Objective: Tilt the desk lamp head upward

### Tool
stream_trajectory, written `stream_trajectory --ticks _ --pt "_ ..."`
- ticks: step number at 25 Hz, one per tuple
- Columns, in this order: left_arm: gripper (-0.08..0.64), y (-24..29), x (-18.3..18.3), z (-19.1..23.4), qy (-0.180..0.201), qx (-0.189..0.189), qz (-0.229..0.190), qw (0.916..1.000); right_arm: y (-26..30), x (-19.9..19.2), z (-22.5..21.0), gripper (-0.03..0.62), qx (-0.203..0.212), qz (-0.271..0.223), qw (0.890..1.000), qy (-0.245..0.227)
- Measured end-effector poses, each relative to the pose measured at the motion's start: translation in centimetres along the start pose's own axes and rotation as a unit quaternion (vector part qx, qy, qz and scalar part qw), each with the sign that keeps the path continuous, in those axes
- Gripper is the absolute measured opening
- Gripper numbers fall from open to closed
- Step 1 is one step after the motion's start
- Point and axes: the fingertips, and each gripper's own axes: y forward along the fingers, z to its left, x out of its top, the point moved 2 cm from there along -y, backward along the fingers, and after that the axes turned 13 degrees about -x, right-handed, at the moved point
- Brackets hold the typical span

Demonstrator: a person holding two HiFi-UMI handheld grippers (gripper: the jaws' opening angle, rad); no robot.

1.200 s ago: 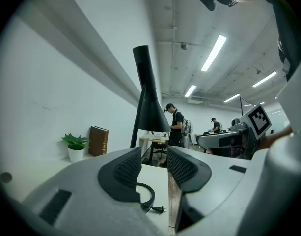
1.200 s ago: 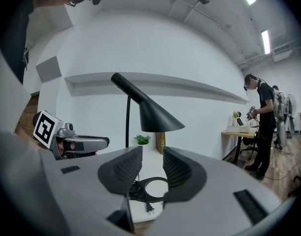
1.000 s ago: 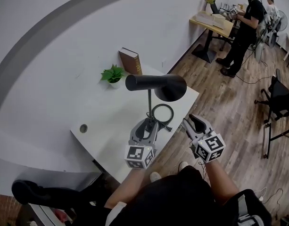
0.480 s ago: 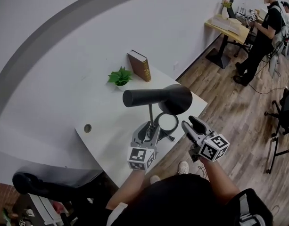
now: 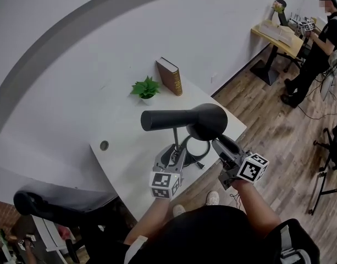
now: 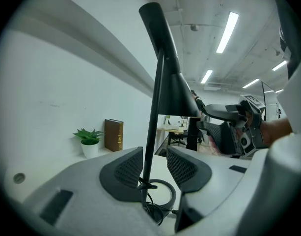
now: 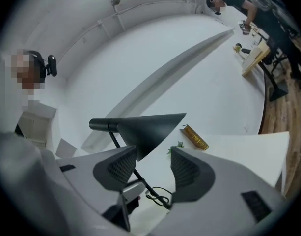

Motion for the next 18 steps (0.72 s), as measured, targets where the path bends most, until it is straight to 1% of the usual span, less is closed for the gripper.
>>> stream_trajectory --ticks 4,6,8,12,15,18 --pt "0.138 0.7 -0.2 0.3 -0.010 0.013 0.001 0.9999 0.6 0.7 -0.1 0.193 0.030 -0.001 0.998 0.056" --pt "0.107 0.9 -0.1 0.9 -0.013 0.027 0.002 0.9995 0.9 1.1 -0.2 0.192 0.039 -0.003 0.996 0.076" --pt "0.060 1.1 0.0 1.3 -0.014 0.037 0.002 0.9992 1.2 1.4 -0.4 0.192 0.041 -0.008 0.996 0.085" --pt "0.058 1.0 -0.1 1.2 -0.014 0.038 0.000 0.9992 1.1 2.2 -0.6 0.141 0.041 -0.026 0.994 0.097" --pt "0.058 1.2 -0.1 1.2 -0.014 0.034 0.005 0.9993 0.9 2.2 -0.9 0.133 0.040 -0.033 0.994 0.096" --pt "0.058 1.3 -0.1 1.3 -0.020 0.023 0.016 0.9994 1.0 2.3 -0.9 0.129 0.039 -0.034 0.994 0.099"
